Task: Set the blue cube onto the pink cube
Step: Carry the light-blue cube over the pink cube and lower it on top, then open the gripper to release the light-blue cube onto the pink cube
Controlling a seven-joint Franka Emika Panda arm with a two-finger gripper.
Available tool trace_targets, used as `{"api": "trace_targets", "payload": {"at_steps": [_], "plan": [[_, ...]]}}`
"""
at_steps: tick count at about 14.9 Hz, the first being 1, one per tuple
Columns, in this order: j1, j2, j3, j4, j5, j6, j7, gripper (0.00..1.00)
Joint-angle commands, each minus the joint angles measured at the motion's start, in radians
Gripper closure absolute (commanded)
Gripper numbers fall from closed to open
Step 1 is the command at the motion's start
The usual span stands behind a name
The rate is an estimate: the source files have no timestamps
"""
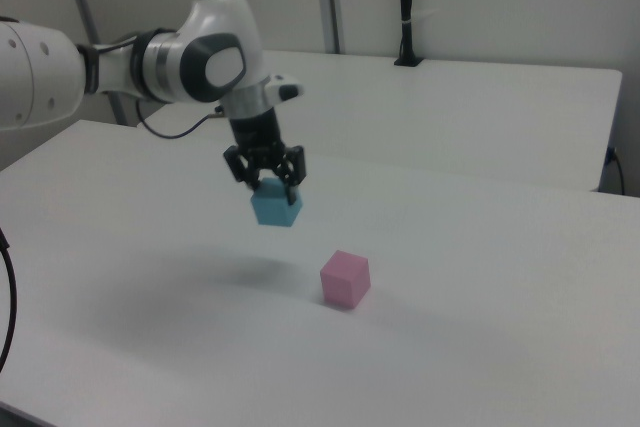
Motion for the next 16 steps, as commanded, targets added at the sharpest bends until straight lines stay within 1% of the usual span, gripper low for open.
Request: {"api": "trace_targets", "payload": {"at_steps": [1,2,3,4,6,8,10,11,13,14,16], "plan": [[-0.037,0.008,-0.077,0.035,0.034,-0.014,-0.098,0.86],[-0.039,0.015,-0.116,0.034,0.034,-0.011,-0.131,0.86],[-0.039,0.022,-0.144,0.032,0.037,-0.011,-0.156,0.86],[-0.039,0.026,-0.164,0.029,0.037,-0.011,-0.179,0.86],[-0.039,0.031,-0.184,0.018,0.040,-0.011,-0.201,0.86],[-0.039,0.054,-0.186,0.000,0.040,0.012,-0.204,0.85],[-0.039,0.057,-0.186,-0.019,0.042,0.016,-0.201,0.84],[-0.039,0.058,-0.186,-0.020,0.051,0.018,-0.195,0.84],[-0.039,0.069,-0.186,-0.019,0.111,0.018,-0.187,0.84],[-0.039,0.072,-0.186,-0.019,0.121,0.019,-0.189,0.84],[-0.039,0.075,-0.186,-0.022,0.122,0.042,-0.187,0.84]]}}
